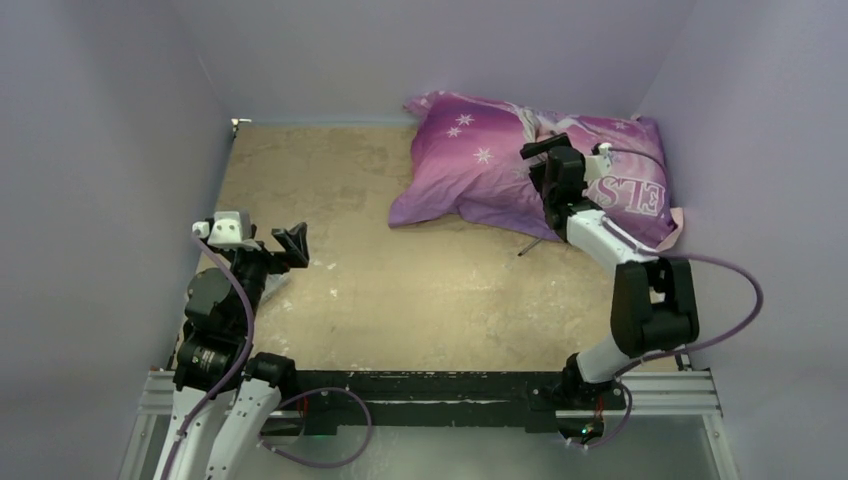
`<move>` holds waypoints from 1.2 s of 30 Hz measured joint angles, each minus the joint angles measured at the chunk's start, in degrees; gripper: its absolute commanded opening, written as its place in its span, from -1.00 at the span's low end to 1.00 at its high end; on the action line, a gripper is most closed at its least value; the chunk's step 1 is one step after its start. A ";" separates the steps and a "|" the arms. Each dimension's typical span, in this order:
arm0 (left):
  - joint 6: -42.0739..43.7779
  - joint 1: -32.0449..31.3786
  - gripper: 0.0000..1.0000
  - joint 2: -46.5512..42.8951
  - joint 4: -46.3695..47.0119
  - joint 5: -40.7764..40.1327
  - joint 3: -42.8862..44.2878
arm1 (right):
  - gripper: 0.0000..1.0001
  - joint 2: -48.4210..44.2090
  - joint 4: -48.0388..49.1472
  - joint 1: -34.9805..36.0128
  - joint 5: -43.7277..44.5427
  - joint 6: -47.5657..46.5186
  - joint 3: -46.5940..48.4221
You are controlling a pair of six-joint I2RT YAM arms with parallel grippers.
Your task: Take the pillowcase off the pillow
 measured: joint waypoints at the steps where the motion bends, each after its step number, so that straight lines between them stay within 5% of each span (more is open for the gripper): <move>1: 0.00 0.00 0.99 -0.07 -0.02 0.02 -0.02 | 0.92 2.36 0.85 -0.17 -0.13 0.35 0.83; 3: 0.00 0.00 0.99 -0.26 0.00 0.02 -0.07 | 0.46 6.64 2.36 -0.42 -0.44 0.81 2.10; 7: 0.00 0.00 0.99 -0.90 0.00 0.00 -0.07 | -0.83 12.31 5.29 -0.59 -1.29 0.39 2.84; 8: 0.00 0.00 0.99 -1.03 0.00 0.00 -0.07 | -1.00 13.22 6.14 -0.59 -1.57 0.15 2.97; 15: 0.00 -0.02 0.99 -1.36 0.00 0.00 -0.07 | -1.00 13.55 6.54 -0.57 -1.77 -5.05 5.70; 22: 0.00 -0.02 0.99 -1.40 0.00 -0.02 -0.07 | -1.00 7.93 3.80 0.44 -3.26 -21.75 11.13; 36: 0.02 -0.02 0.98 -1.42 -0.02 -0.11 -0.07 | -1.00 5.99 0.24 12.09 -29.00 -49.62 31.67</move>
